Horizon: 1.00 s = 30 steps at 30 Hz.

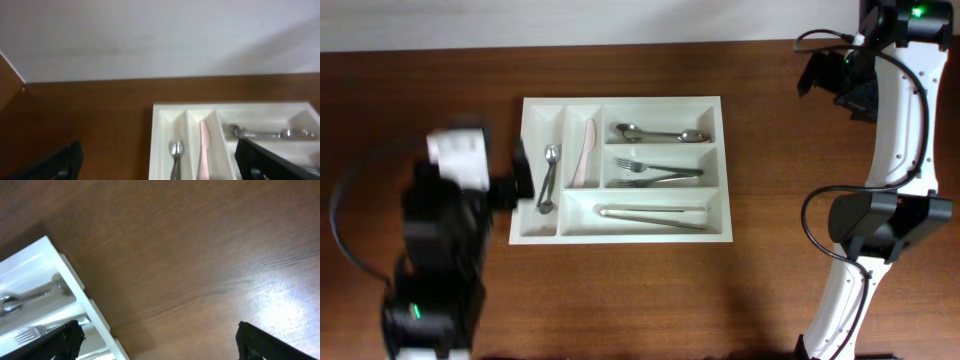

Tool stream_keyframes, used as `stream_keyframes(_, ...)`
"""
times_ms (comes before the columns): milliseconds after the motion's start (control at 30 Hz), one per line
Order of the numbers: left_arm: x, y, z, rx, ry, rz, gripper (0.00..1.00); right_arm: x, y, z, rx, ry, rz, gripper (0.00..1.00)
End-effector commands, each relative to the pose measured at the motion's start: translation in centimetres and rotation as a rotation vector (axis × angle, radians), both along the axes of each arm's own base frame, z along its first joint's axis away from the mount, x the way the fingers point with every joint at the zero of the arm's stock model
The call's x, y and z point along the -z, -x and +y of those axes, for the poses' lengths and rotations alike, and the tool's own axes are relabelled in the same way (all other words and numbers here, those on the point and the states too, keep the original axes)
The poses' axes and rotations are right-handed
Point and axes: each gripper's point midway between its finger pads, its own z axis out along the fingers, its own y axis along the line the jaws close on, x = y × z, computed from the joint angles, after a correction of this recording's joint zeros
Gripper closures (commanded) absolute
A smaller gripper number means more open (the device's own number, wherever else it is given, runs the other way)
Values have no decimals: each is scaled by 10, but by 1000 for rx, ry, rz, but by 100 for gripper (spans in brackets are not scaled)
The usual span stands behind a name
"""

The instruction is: Pack container

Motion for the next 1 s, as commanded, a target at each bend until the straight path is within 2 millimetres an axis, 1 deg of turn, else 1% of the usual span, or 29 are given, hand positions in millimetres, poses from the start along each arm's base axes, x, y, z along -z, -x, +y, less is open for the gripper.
stream_keyframes(0,34,26,1,29,18,-65,1,-7,1,-1,10,2,-14,1)
stream_keyframes(100,57,43,4,29,24,-127,1,-7,1,-1,9,2,-14,1)
stream_keyframes(167,69,52,4,28,25,-147,1,-7,1,-1,10,2,-14,1)
stream_keyframes(333,91,65,6,24,25,-189,1,-7,1,-1,10,2,-14,1)
stream_keyframes(533,102,72,10,18,27,-236,1,-7,1,-1,10,2,-14,1)
stream_keyframes(767,122,76,10,24,29,-257,1,-7,1,-1,9,2,-14,1)
stream_keyframes(867,126,77,10,23,28,-268,1,-7,1,-1,10,2,-14,1)
stream_keyframes(967,136,77,11,18,28,-245,1,-7,1,-1,9,2,-14,1)
